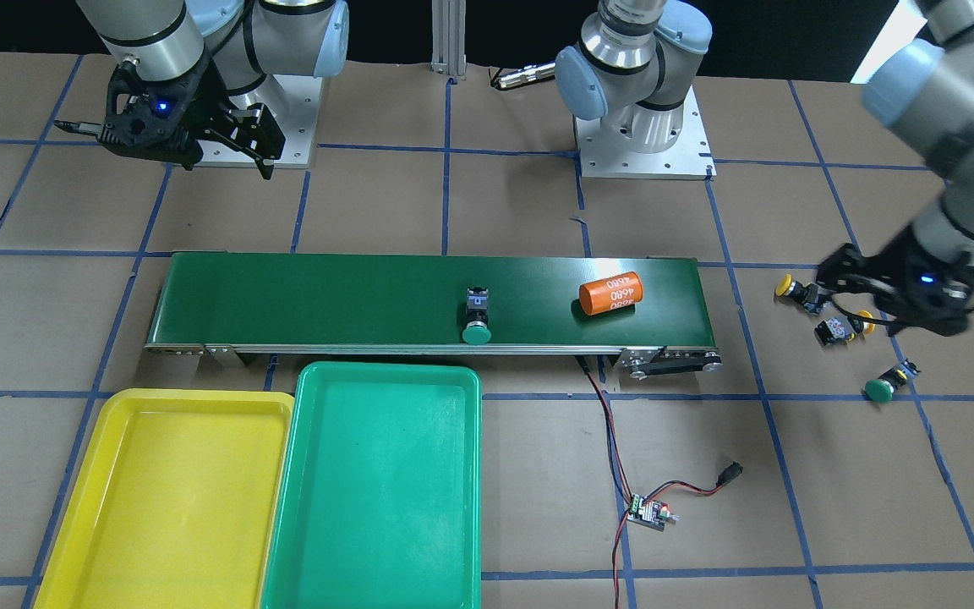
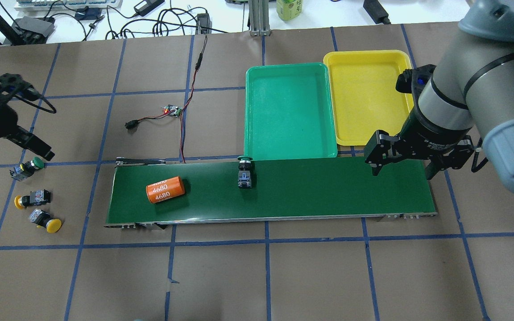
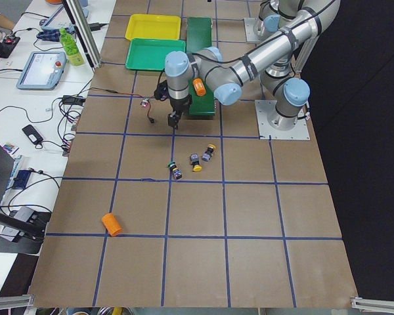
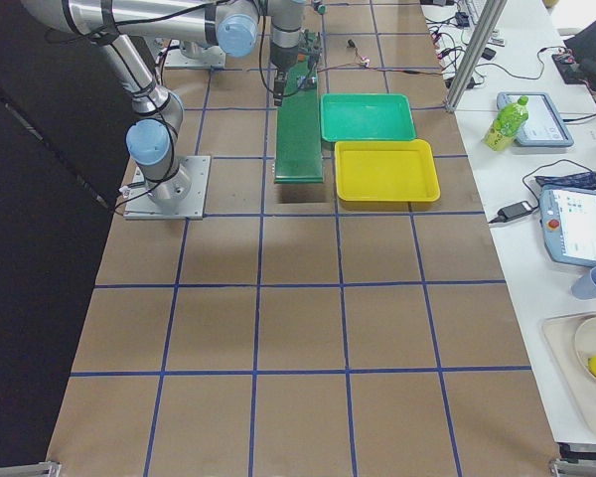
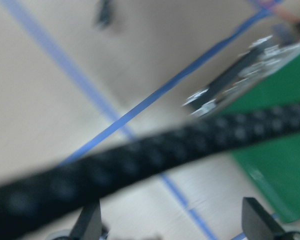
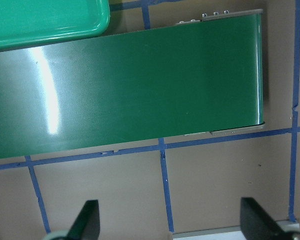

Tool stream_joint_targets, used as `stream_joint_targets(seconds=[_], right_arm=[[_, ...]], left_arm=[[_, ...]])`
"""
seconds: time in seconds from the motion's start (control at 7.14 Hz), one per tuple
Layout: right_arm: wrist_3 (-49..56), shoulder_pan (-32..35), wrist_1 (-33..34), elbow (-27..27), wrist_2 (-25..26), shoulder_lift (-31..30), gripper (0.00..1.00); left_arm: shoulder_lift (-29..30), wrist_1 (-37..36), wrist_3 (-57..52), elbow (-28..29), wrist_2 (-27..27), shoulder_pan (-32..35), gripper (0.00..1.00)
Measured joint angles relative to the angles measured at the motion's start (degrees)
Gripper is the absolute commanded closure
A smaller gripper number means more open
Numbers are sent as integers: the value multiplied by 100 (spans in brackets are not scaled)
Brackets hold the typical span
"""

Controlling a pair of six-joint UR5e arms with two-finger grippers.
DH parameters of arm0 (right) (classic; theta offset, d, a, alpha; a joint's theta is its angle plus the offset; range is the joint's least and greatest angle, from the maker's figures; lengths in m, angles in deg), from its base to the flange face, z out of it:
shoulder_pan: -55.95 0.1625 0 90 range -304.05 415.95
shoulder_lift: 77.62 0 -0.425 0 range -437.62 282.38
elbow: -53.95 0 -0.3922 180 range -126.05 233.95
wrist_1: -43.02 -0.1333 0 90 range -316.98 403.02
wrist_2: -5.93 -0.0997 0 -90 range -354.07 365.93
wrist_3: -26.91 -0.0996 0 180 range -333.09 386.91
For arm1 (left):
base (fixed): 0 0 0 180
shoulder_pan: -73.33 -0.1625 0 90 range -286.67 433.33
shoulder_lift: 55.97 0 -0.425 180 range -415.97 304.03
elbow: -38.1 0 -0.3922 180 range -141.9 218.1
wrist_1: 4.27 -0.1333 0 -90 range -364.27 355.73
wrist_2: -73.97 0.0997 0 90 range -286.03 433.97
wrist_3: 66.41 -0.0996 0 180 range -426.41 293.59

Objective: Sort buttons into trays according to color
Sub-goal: 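Reach the left gripper to the far orange battery and grasp it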

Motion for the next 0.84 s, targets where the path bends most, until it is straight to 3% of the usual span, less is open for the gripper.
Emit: stream_joint_targets(seconds=[0.42,0.84], right_arm=[[-44,0,81,59,-24,5,0],[-38,0,340,234,-7,3,0]], left_arm=[[1919,-38,-38,2568,80,-538,0],[3648,-510,-378,4551,5,-903,0]])
